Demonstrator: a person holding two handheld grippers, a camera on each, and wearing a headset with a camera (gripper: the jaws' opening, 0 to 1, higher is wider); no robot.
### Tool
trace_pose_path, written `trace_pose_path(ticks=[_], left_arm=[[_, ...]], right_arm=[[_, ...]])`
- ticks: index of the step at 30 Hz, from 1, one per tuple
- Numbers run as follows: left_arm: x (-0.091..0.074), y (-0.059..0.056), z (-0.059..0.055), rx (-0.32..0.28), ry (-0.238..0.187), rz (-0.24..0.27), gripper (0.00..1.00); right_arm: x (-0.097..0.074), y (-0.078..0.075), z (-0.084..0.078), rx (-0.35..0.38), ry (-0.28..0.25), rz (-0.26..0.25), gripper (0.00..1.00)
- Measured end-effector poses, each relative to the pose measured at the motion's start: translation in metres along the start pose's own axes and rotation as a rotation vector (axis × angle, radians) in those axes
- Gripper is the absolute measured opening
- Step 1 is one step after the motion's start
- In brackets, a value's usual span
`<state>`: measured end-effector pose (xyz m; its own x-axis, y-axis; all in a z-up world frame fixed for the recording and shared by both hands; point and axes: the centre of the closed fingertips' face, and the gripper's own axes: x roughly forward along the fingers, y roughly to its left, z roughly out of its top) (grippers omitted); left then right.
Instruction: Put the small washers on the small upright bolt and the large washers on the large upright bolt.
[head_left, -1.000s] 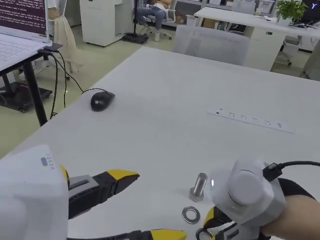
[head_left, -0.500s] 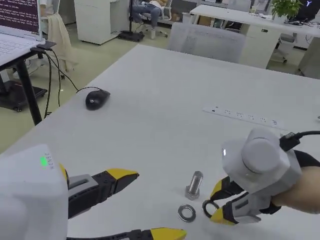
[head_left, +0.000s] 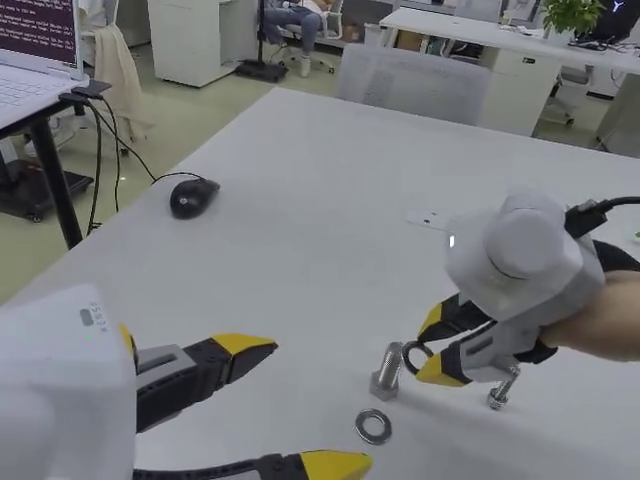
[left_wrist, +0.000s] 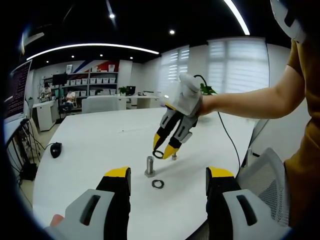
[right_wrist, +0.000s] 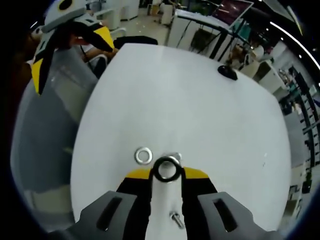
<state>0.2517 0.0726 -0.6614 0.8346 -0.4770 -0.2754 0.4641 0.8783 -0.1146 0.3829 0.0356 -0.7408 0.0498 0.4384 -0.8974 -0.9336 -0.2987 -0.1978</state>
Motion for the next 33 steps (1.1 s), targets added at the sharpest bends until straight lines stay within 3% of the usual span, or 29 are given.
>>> trace_pose_path(ticks=[8, 14, 33], left_arm=[[0.000, 0.004, 0.001, -0.006, -0.005, 0.008, 0.60], [-0.001, 0.009, 0.002, -0.011, -0.007, 0.022, 0.60], [0.004, 0.009, -0.003, -0.022, 0.009, 0.020, 0.60]], right_arm=[[0.010, -0.011, 0.006, -0.018, 0.007, 0.018, 0.22], [0.020, -0.010, 0.006, -0.033, 0.016, 0.038, 0.22], [0.045, -0.004, -0.006, -0.071, 0.052, 0.077, 0.22]])
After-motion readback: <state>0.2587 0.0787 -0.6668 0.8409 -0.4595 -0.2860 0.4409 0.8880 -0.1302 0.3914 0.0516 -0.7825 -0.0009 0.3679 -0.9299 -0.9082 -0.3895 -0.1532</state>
